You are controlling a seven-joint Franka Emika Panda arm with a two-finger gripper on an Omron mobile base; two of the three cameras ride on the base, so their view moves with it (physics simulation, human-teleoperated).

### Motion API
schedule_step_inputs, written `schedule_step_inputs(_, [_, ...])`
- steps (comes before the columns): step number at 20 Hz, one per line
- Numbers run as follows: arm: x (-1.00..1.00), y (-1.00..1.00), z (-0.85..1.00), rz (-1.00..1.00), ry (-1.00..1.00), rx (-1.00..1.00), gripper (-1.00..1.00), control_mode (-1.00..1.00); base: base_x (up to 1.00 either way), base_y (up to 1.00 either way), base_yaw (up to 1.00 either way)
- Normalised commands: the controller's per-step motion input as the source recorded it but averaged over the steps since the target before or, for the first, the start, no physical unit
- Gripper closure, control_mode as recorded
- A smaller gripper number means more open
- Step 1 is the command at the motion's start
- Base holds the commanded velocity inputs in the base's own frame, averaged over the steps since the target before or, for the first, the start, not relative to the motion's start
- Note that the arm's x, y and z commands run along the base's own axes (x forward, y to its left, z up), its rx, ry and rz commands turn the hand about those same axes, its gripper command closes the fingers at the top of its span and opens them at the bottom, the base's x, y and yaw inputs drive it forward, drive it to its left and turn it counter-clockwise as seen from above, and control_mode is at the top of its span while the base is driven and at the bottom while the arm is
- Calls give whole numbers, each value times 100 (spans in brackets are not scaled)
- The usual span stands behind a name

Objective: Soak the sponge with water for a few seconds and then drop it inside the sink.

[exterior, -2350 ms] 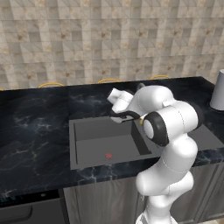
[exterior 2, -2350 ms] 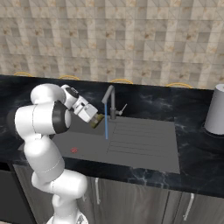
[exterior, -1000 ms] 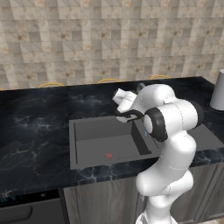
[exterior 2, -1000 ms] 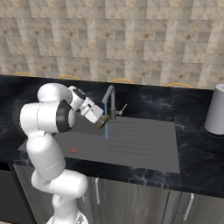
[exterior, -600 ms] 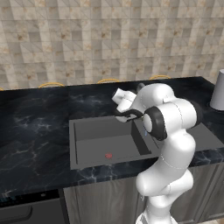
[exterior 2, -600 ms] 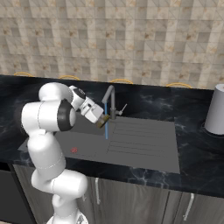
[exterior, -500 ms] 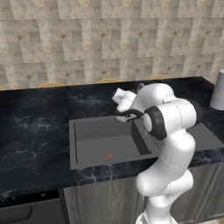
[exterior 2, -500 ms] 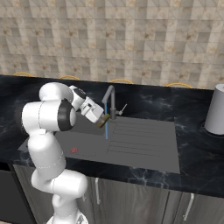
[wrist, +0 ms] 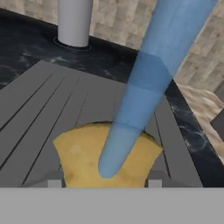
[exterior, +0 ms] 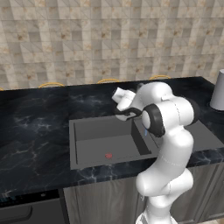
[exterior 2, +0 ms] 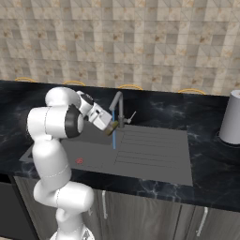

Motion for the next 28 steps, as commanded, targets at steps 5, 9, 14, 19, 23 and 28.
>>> schedule_step_inputs(5, [23,0,-7,0,0,0,100,-100,0,0,0])
schedule_step_inputs(9, [31,0,-13,0,0,0,100,-100,0,0,0])
schedule_step_inputs(14, [-2,0,-1,0,0,0,100,-100,0,0,0])
schedule_step_inputs(19, [-29,27,7,0,0,0,100,-100,0,0,0])
schedule_step_inputs(23, [-13,51,18,4,0,0,100,-100,0,0,0])
schedule_step_inputs(28, [-2,44,31,9,0,0,100,-100,0,0,0])
